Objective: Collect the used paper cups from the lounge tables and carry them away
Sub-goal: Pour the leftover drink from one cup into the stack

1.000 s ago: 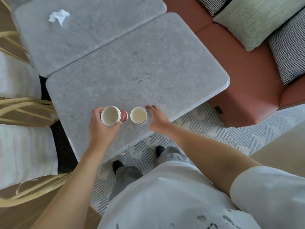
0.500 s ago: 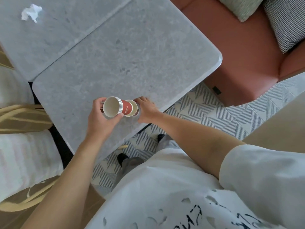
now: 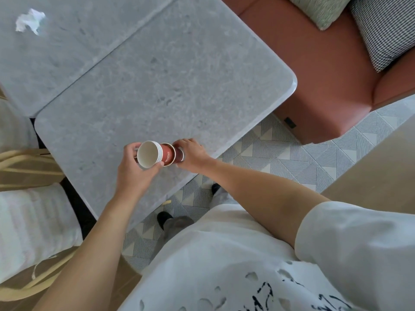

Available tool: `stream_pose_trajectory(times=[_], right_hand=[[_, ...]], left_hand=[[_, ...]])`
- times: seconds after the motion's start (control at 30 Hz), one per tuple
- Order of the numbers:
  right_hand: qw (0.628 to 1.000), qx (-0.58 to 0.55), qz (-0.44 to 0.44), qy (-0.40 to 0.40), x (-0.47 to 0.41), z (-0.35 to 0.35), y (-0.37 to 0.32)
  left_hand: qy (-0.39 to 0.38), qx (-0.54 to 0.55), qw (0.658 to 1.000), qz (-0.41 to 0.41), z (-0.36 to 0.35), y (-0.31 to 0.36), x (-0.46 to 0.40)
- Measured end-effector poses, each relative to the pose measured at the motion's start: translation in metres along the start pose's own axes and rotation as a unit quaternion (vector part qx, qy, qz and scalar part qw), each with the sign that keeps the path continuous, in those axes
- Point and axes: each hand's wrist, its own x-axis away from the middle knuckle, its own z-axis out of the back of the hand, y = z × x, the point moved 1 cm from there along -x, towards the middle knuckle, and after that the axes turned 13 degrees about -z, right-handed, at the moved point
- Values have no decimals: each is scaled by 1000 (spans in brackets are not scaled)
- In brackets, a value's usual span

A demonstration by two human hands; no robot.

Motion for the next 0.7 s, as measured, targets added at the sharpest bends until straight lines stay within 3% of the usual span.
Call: stream_pose_trajectory(times=[0.7], right_hand=[[991, 106, 42, -75, -22, 14, -19]], left_hand=[[-55, 11, 998, 23, -2, -23, -10]])
